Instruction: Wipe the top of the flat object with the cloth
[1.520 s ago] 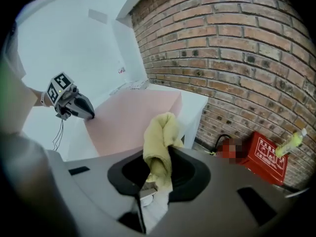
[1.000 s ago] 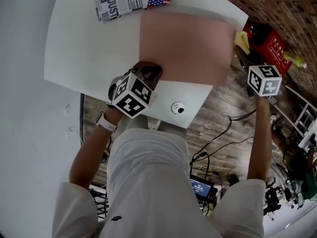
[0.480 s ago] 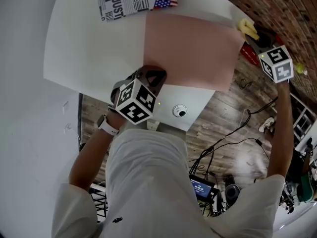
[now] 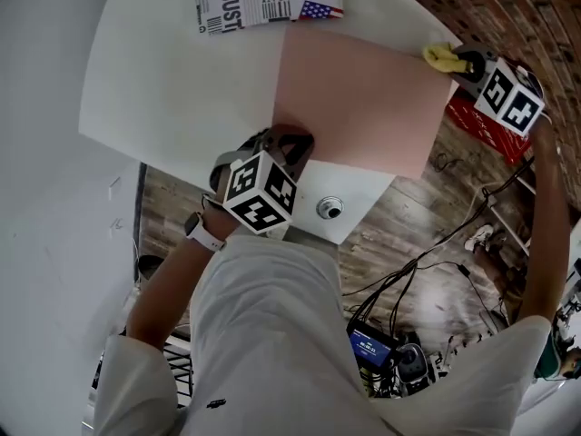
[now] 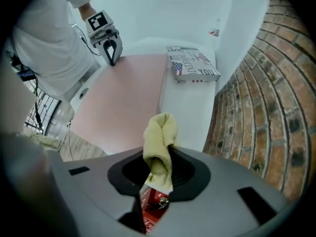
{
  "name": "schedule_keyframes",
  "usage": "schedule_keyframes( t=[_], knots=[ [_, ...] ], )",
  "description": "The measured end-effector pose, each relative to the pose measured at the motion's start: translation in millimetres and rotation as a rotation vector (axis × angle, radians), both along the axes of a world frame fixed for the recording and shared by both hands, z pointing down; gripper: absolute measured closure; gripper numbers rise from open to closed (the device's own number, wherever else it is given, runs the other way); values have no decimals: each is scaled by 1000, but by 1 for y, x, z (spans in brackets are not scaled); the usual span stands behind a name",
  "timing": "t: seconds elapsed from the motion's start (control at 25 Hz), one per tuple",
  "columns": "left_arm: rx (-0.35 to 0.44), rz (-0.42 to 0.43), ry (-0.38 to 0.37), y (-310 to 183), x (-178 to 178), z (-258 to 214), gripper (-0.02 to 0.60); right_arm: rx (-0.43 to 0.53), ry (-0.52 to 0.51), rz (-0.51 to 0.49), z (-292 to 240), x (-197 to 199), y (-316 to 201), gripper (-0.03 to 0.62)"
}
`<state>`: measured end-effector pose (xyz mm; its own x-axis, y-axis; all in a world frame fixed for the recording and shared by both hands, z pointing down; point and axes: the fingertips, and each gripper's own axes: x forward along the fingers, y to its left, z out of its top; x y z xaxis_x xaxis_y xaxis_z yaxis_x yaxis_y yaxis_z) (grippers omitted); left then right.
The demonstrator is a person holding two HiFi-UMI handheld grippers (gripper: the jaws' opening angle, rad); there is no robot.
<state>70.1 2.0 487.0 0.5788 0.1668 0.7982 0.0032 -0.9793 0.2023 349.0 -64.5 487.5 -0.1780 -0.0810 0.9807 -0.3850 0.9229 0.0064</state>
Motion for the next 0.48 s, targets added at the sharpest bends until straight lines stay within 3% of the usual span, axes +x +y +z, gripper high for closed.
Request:
schedule_keyframes(
  t=[0.48],
  knots=[
    [-10, -1, 21, 2, 0, -1, 563, -102, -159, -50, 1, -94, -50, 502]
  ],
)
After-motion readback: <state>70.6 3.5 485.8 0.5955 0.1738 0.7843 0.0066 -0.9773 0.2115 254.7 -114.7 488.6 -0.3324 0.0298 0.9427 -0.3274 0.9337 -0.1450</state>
